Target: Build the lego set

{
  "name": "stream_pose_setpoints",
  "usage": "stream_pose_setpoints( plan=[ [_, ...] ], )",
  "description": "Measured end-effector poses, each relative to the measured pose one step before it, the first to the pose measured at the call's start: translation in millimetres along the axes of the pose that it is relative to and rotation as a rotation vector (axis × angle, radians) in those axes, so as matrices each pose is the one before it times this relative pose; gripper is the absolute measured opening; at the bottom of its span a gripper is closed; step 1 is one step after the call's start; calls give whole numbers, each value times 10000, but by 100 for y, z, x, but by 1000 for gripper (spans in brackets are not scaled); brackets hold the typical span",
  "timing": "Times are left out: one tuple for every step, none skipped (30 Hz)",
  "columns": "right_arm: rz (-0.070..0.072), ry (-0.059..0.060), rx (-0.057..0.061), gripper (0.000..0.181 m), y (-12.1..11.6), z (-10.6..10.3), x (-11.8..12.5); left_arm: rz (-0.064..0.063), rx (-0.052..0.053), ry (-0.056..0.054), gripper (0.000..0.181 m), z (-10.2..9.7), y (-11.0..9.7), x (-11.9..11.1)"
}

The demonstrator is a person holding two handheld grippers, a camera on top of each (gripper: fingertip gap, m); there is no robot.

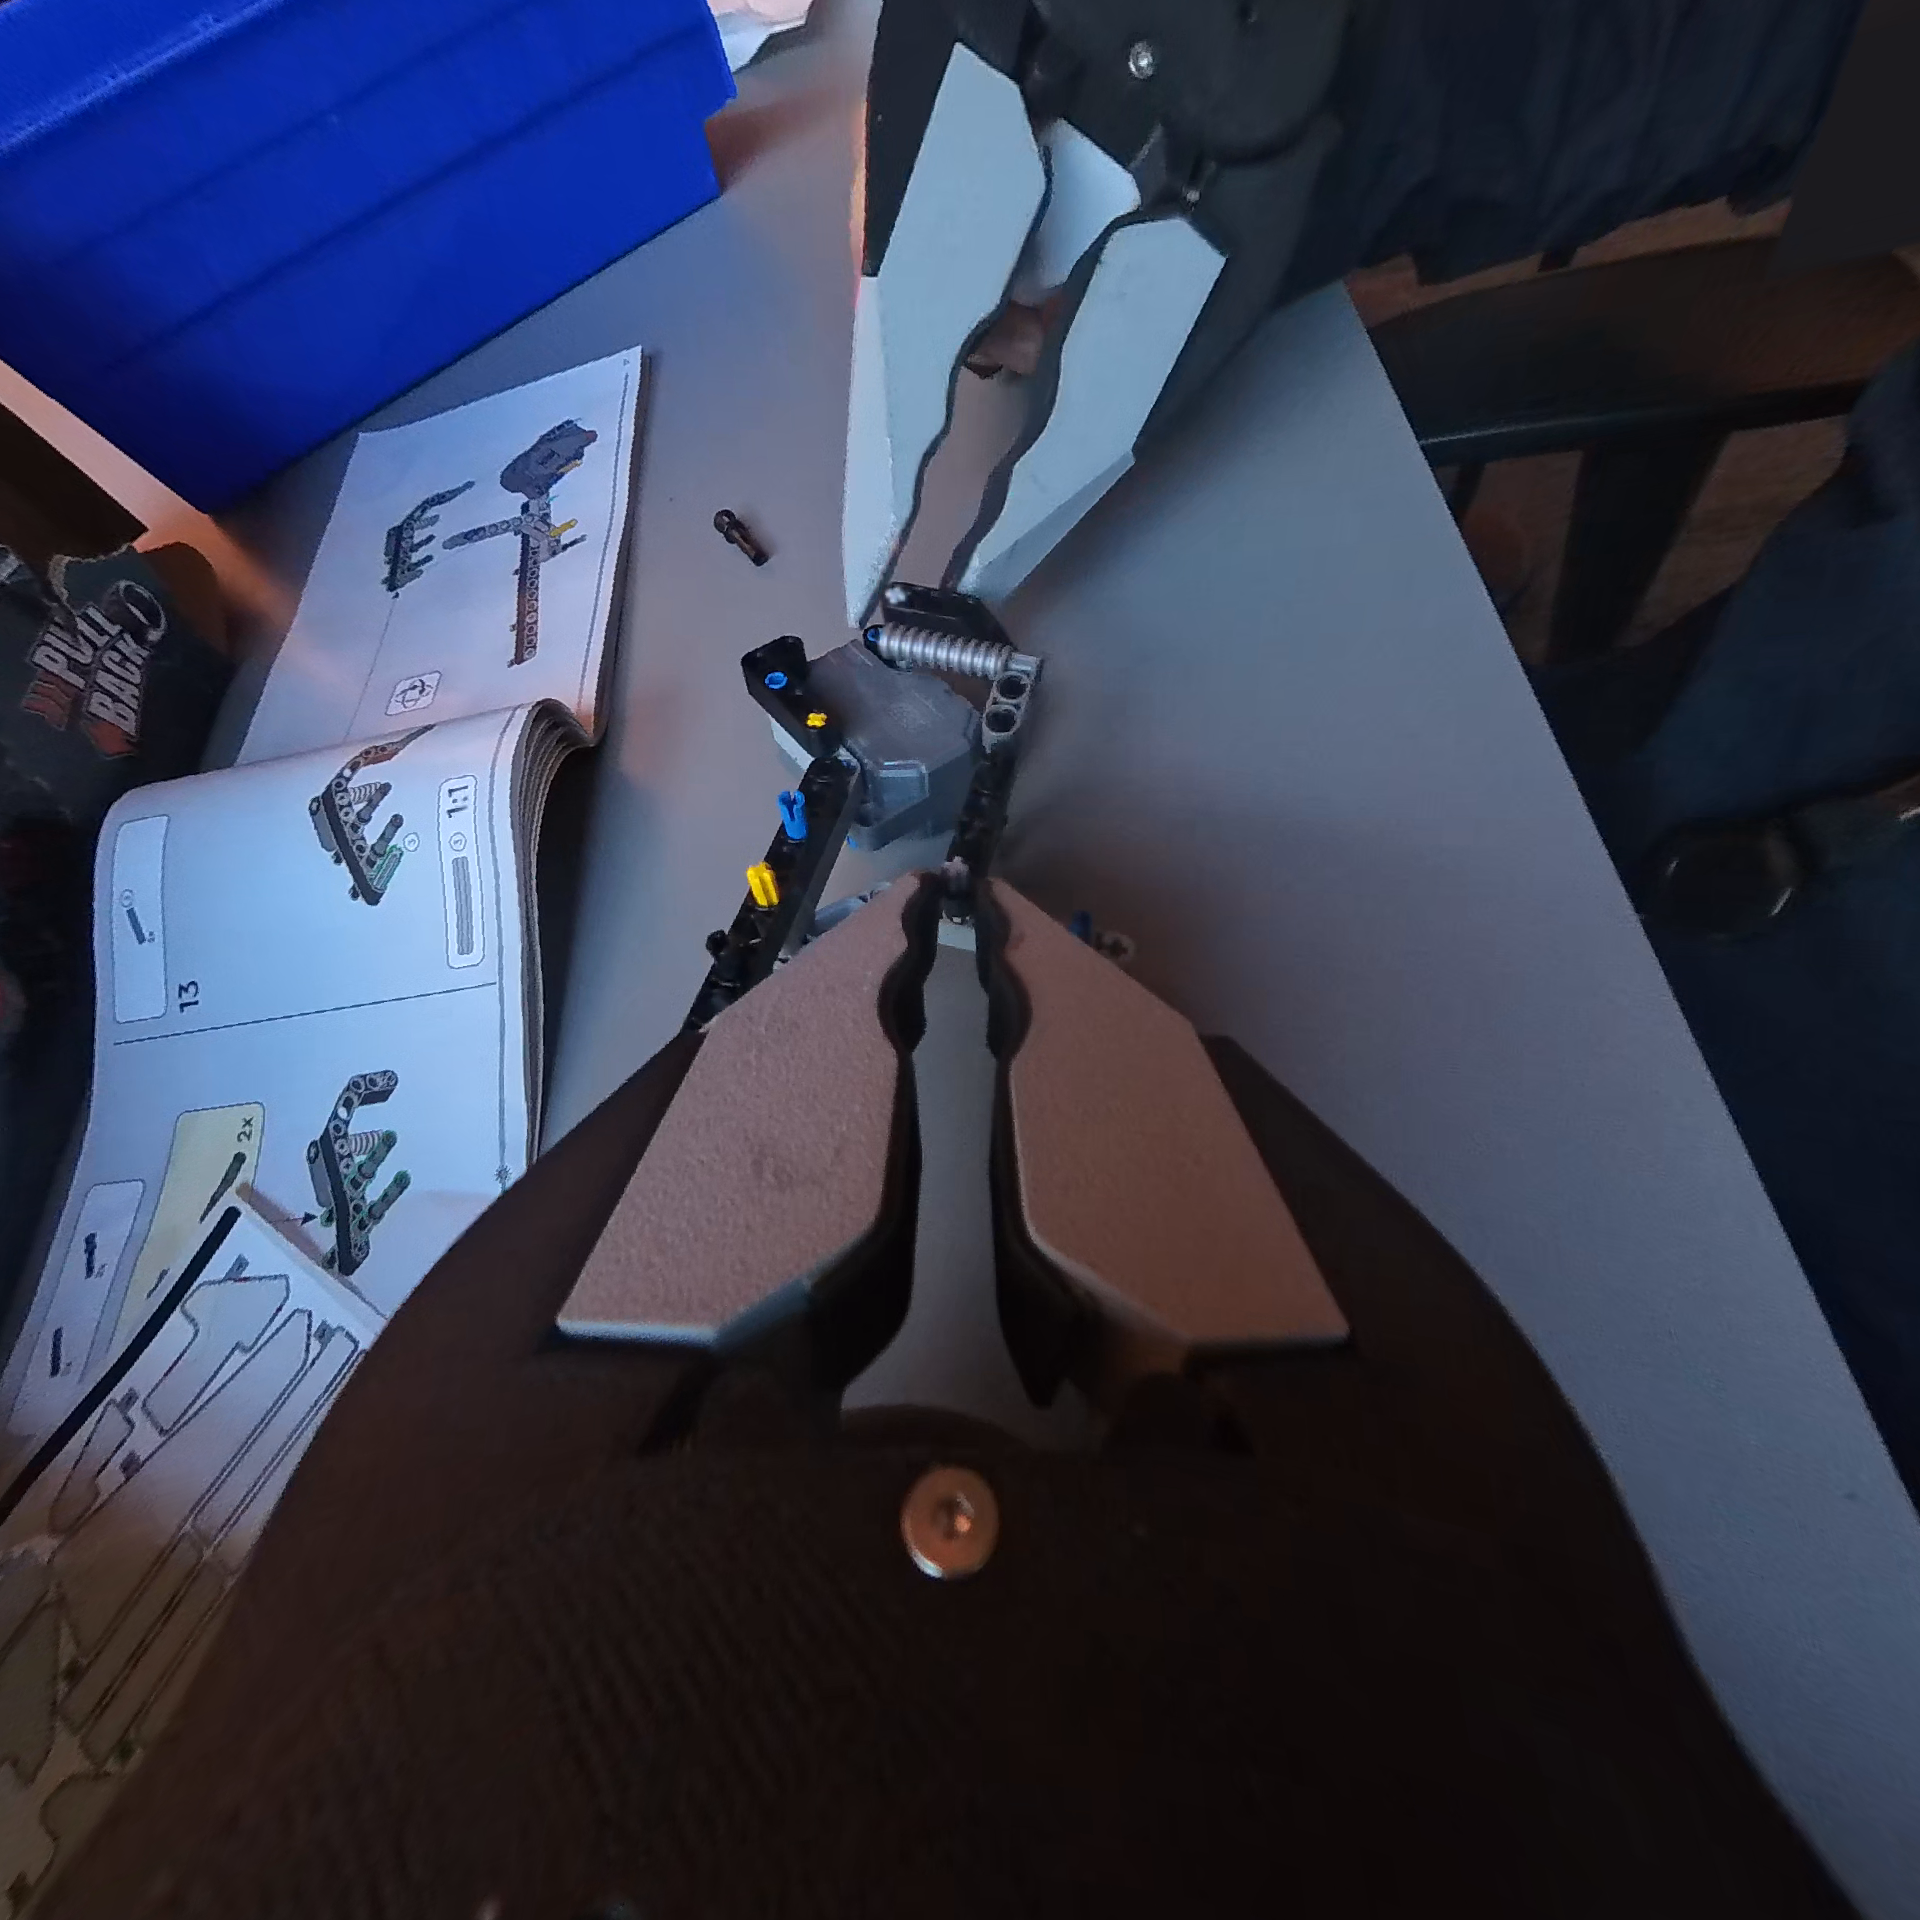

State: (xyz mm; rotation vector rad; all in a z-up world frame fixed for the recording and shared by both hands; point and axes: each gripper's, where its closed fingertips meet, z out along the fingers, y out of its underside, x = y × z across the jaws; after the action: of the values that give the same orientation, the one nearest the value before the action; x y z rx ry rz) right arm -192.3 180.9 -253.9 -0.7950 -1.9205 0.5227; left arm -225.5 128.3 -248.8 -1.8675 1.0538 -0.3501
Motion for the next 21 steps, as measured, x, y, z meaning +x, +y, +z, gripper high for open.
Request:
stream_pose_setpoints(
  plan=[
    [-101, 17, -51, 7, 20, 114, 38, -22, 2, -7, 3, -30, 27, -37],
    [-88, 13, -64, 7, 49, 130, 54, -28, -15, -18, 3, -30, 46, -64],
    [-71, 0, -71, 7, 57, 120, 68, -36, -8, -38, 3, -30, 28, -88],
    [-53, 20, -52, 7, 25, 97, 116, -33, -10, -36, 3, -20, 37, -94],
    [-44, 20, -18, 7, -44, 48, 131, -16, -3, -28, 3, -26, 15, -61],
    [-22, 9, 15, 7, -72, -4, 110, -14, 3, -15, 3, -22, 6, -45],
    [9, -2, 44, 7, -93, -20, 95, -33, 2, -20, 3, -23, 14, -67],
    [29, -32, 38, 6, -28, 7, 39, -49, -6, -27, 3, -22, 25, -86],
    [32, -27, 5, 6, 67, 82, 37, -54, -6, -43, 3, -4, 13, -101],
    [60, 6, -38, 6, 145, 154, 76, -58, -7, -64, 3, 8, 10, -142],
    [87, 19, -107, 6, 226, 231, 91, -37, -7, -26, 3, 1, 16, -60],
    [50, 38, -174, 4, 287, 251, 85, -23, -9, -32, 3, -12, 26, -76],
    [-48, 70, -120, 4, 189, 189, 90, -19, 6, -16, 3, -13, -4, -38],
    [-96, 63, -16, 4, 20, 82, 83, -13, 18, -10, 2, -33, -28, -28],
    [-66, 2, -13, 4, 5, 8, 19, 4, 1, 8, 2, -6, 1, 16],
    [-19, -12, -37, 4, 44, -9, 33, 14, -1, 2, 2, 10, 3, 16],
    [-18, -35, -40, 4, 82, -22, 8, 4, -11, 13, 3, 15, 12, 22],
    [-42, -55, -1, 6, 73, -51, -19, -4, 1, 4, 2, 1, 1, -6],
    [-8, 2, -8, 8, 135, -58, 99, -10, 13, -2, 2, -13, -25, -11],
    [65, 2, -39, 8, 213, -3, 153, -24, 20, -6, 2, -26, -17, -40],
    [108, -67, -56, 8, 243, 35, 88, -19, 17, -2, 2, -17, -10, -30]
  ],
)
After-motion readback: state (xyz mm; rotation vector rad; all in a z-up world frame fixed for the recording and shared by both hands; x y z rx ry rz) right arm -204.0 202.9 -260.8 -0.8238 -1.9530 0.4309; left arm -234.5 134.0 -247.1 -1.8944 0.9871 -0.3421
